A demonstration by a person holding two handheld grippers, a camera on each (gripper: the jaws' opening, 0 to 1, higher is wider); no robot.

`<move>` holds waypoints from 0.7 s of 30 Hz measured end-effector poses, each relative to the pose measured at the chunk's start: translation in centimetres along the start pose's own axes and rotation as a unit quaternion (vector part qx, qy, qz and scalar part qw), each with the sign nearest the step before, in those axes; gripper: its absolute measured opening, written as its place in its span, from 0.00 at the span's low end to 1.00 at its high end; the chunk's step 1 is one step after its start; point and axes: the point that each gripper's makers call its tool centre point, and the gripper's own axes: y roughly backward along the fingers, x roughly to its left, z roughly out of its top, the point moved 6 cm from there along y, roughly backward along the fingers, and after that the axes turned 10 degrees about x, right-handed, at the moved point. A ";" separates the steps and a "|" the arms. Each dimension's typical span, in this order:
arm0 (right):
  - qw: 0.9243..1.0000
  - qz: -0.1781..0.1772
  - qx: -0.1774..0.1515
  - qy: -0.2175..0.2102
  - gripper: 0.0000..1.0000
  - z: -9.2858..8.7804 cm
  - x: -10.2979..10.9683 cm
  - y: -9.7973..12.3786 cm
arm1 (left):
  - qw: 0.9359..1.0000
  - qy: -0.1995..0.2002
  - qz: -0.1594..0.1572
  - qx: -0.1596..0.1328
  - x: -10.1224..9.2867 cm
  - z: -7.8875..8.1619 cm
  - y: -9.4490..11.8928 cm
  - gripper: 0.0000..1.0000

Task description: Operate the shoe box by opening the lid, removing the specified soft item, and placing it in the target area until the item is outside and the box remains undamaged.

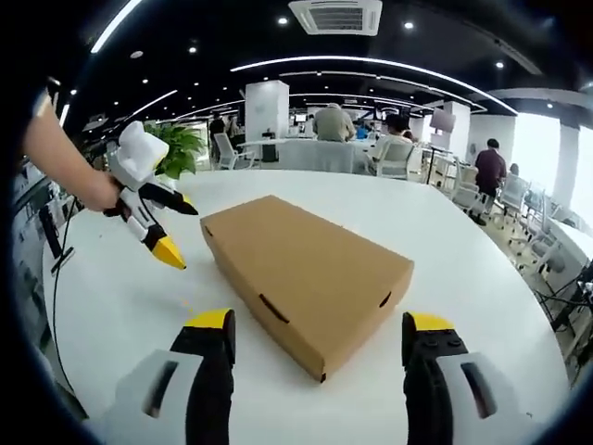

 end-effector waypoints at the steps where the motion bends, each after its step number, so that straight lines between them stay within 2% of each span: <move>1: 1.000 0.000 -0.001 -0.002 0.75 0.0 0.0 0.1 | 1.000 -0.002 0.003 -0.003 -0.1 0.1 0.1 0.97; 6: 1.000 0.004 -0.007 -0.009 0.76 -0.1 -0.2 0.1 | 1.000 -0.001 0.000 -0.002 -0.7 0.4 -0.1 0.94; 9: 0.999 0.013 -0.014 -0.029 0.81 0.0 -0.4 -0.2 | 1.000 0.011 -0.004 -0.007 -0.7 0.5 -0.3 0.93; 13: 1.000 0.011 -0.007 -0.006 0.81 0.2 -0.4 -0.5 | 1.000 0.019 -0.009 -0.012 -0.9 1.0 -0.7 0.92; 15: 1.000 0.008 -0.012 0.006 0.80 0.5 -0.4 -0.6 | 0.999 0.038 -0.021 -0.028 -1.5 1.7 -0.8 0.95; 18: 1.000 0.008 -0.014 0.009 0.79 0.8 -0.6 -0.8 | 0.999 0.034 -0.005 -0.027 -1.5 2.0 -1.2 0.92; 21: 1.000 0.013 -0.015 0.015 0.79 0.9 -0.7 -0.9 | 0.999 0.038 -0.007 -0.032 -1.3 1.8 -1.0 0.92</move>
